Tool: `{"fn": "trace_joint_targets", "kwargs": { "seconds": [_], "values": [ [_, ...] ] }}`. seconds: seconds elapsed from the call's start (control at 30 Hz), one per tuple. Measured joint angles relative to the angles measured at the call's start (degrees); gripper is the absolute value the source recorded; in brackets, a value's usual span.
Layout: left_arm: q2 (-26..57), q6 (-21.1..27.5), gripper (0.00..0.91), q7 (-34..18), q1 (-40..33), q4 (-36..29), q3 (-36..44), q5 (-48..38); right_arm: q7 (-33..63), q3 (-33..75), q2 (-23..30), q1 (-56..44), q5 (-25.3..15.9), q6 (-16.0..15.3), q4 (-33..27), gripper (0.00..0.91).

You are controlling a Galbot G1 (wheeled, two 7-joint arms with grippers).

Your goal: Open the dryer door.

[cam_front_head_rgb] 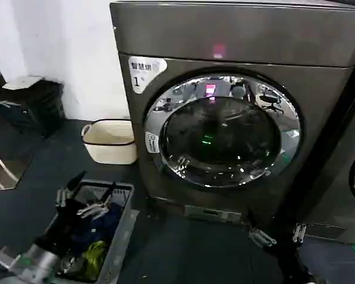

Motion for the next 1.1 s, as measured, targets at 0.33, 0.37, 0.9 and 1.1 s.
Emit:
{"fn": "trace_joint_targets", "kwargs": {
  "seconds": [0.33, 0.37, 0.9, 1.1],
  "values": [
    [-0.14, 1.17, 0.907, -0.89, -0.17, -0.26, 0.32, 0.07, -2.37, 0.62, -1.29, 1.30, 1.34, -1.16, 0.05, 0.907],
    [-0.15, 1.23, 0.907, -0.90, -0.17, -0.27, 0.34, 0.15, -2.92, 0.87, -1.66, 1.59, 2.09, -1.83, 0.18, 0.907],
    [0.80, 1.32, 0.907, -1.28, -0.04, -0.61, 0.39, 0.91, -15.24, 2.03, -19.67, 16.68, 17.58, -12.91, -4.10, 0.907],
    [0.68, 1.26, 0.907, -1.13, -0.10, -0.77, 0.37, 1.26, -17.99, -1.45, -26.22, 23.69, 21.50, -14.26, -8.60, 0.907]
  ]
}}
